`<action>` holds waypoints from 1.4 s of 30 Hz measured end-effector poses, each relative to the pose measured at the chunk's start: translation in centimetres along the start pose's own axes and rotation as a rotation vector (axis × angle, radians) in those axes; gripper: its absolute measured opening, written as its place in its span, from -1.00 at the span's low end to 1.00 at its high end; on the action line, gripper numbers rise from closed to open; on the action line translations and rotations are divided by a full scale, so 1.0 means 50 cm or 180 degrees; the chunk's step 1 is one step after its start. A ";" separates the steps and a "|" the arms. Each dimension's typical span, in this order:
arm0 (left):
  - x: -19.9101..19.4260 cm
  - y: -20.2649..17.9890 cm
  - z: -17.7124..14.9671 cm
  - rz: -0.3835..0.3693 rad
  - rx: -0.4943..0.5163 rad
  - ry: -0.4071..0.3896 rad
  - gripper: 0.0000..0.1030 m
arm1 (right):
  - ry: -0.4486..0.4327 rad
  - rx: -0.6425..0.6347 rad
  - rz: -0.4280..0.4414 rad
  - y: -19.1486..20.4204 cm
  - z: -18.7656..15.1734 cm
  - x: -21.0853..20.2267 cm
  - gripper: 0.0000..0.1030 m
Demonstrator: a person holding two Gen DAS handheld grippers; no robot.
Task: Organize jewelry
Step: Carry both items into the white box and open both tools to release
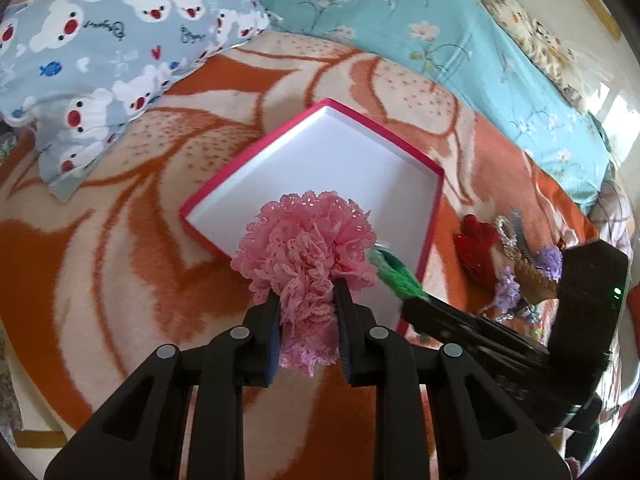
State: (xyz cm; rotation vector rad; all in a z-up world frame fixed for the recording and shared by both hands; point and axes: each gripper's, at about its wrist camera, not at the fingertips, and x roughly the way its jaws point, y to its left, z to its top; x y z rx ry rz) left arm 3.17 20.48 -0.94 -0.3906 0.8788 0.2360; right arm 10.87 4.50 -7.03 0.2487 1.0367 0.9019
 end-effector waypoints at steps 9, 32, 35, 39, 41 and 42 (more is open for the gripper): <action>0.017 0.010 0.001 0.0005 -0.0036 0.0068 -0.59 | 0.0523 -0.0208 0.0005 -0.001 -0.020 0.051 -0.59; 0.114 -0.022 -0.068 -0.0009 0.0143 0.0607 -0.45 | 0.0554 -0.0309 -0.0396 -0.038 -0.066 -0.032 -0.34; 0.113 -0.021 -0.077 0.0019 0.0147 0.0638 -0.46 | 0.0531 -0.0348 -0.0409 -0.031 -0.069 -0.040 -0.18; 0.105 -0.030 -0.095 0.0114 0.0226 0.0671 -0.45 | 0.0463 -0.0357 -0.0417 -0.028 -0.070 -0.055 -0.11; 0.099 -0.029 -0.100 0.0115 0.0219 0.0678 -0.42 | 0.0428 -0.0348 -0.0393 -0.027 -0.072 -0.065 -0.11; 0.094 -0.028 -0.102 0.0088 0.0205 0.0676 -0.36 | 0.0404 -0.0350 -0.0388 -0.025 -0.073 -0.071 -0.11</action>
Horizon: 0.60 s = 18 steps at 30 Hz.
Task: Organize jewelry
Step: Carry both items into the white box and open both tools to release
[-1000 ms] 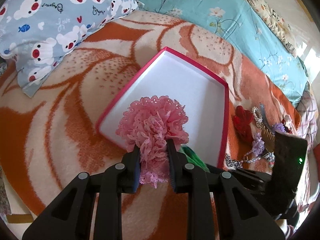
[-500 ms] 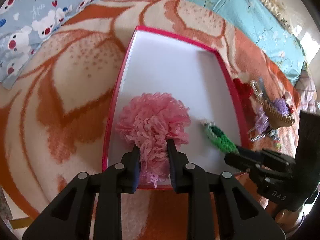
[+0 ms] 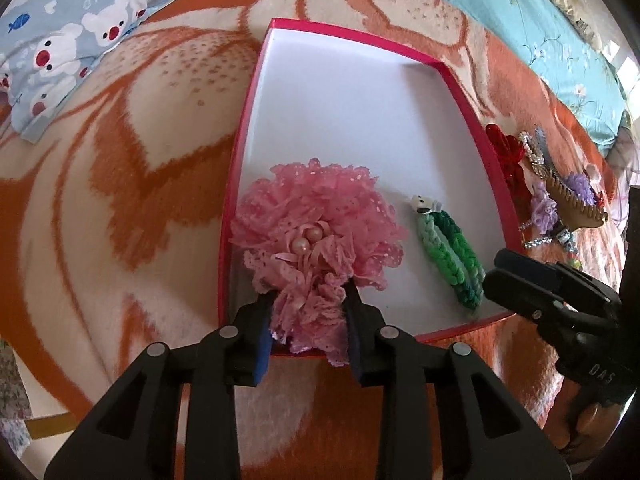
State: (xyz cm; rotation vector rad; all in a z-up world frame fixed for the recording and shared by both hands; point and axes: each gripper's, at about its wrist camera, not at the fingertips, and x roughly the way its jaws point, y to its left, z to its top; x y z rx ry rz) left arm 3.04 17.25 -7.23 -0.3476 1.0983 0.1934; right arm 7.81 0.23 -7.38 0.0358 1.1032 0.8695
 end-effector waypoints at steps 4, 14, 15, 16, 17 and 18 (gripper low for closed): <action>-0.020 -0.007 -0.003 -0.0015 -0.0030 -0.0065 0.12 | -0.0098 0.0011 0.0037 0.004 -0.005 -0.027 -0.10; -0.075 -0.043 -0.008 0.0006 0.0097 -0.0282 0.51 | -0.0386 0.0212 -0.0051 -0.044 -0.035 -0.136 0.08; -0.080 -0.048 -0.009 0.0002 0.0114 -0.0296 0.53 | -0.0409 0.0239 -0.0071 -0.052 -0.040 -0.145 0.08; -0.084 -0.053 -0.008 -0.0005 0.0123 -0.0310 0.55 | -0.0434 0.0275 -0.0106 -0.064 -0.046 -0.158 0.09; -0.088 -0.058 -0.008 -0.0021 0.0130 -0.0329 0.55 | -0.0455 0.0311 -0.0143 -0.075 -0.053 -0.171 0.09; -0.092 -0.064 -0.008 -0.0040 0.0140 -0.0341 0.55 | -0.0478 0.0354 -0.0173 -0.088 -0.059 -0.183 0.09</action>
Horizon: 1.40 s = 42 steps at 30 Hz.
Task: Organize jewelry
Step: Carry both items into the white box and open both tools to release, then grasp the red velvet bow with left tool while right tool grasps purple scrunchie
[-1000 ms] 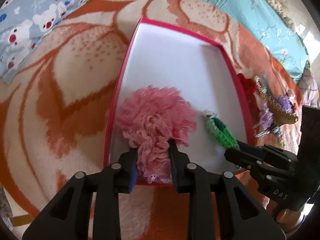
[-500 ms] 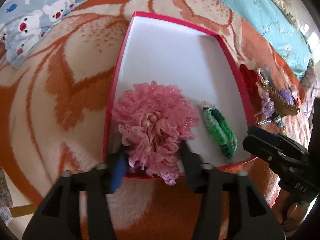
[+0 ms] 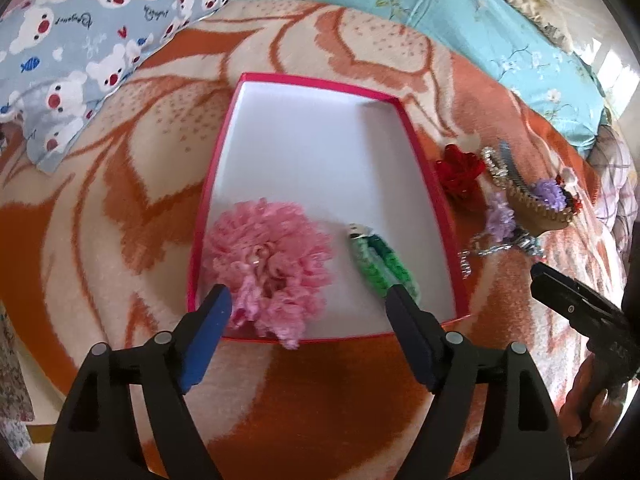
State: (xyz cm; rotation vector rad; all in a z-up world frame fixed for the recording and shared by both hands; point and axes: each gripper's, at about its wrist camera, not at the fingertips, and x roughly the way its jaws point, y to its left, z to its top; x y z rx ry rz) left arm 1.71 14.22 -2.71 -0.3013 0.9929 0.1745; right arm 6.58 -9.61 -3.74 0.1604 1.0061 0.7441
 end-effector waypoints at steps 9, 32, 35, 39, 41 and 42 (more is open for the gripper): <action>-0.012 -0.086 0.012 -0.0192 0.0185 -0.0047 0.55 | -0.0253 0.0407 -0.0370 -0.133 -0.028 -0.110 0.16; 0.061 -0.266 0.085 -0.0382 0.0625 0.0082 0.55 | -0.0564 0.0938 -0.0798 -0.333 -0.015 -0.195 0.22; 0.081 -0.286 0.110 -0.0382 0.0675 0.0087 0.55 | -0.0592 0.1012 -0.0848 -0.363 0.009 -0.190 0.22; 0.119 -0.313 0.148 -0.0408 0.0719 0.0116 0.55 | -0.0637 0.1116 -0.0867 -0.396 0.050 -0.173 0.22; 0.148 -0.326 0.170 -0.0428 0.0735 0.0166 0.55 | -0.0635 0.1140 -0.0880 -0.412 0.072 -0.158 0.22; 0.159 -0.330 0.177 -0.0444 0.0739 0.0191 0.55 | -0.0629 0.1149 -0.0885 -0.417 0.080 -0.152 0.22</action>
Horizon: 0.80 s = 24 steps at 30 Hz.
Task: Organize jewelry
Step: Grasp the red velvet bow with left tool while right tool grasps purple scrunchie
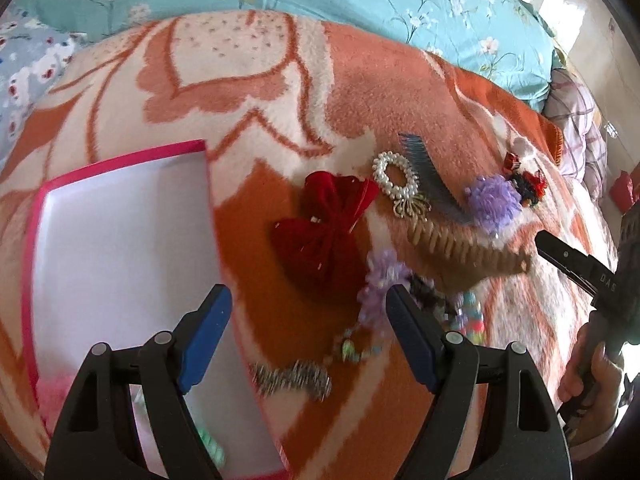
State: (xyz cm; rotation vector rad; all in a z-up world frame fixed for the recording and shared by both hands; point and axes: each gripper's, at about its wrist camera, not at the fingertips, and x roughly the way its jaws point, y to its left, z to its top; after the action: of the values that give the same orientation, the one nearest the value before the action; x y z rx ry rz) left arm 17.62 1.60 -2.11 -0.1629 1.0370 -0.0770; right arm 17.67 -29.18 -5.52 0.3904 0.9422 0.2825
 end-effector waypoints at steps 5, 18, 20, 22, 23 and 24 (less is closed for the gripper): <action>0.069 -0.015 0.040 -0.0012 0.0048 0.0146 0.55 | 0.0034 0.0034 -0.0025 -0.002 0.036 0.044 0.22; 0.203 -0.051 0.073 0.0133 0.0382 0.0434 -0.10 | 0.0129 -0.0011 -0.0182 -0.016 0.062 0.136 -0.04; 0.203 -0.050 0.074 0.0019 0.0392 0.0432 -0.38 | 0.0118 0.0000 -0.0181 -0.020 0.063 0.137 -0.61; 0.195 -0.056 0.072 0.0034 0.0467 0.0372 -0.46 | 0.0099 0.0022 -0.0176 -0.024 0.065 0.134 -0.69; 0.190 -0.058 0.072 0.0037 0.0492 0.0343 -0.51 | 0.0074 0.0022 -0.0172 -0.024 0.065 0.130 -0.74; 0.185 -0.059 0.073 0.0033 0.0505 0.0317 -0.54 | 0.0050 0.0015 -0.0163 -0.023 0.064 0.125 -0.75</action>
State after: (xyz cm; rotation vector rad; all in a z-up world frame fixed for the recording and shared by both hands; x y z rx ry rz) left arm 25.50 -2.25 -7.68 -0.0094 1.1262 -0.1589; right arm 23.92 -28.35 -8.89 0.3682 0.9671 0.2368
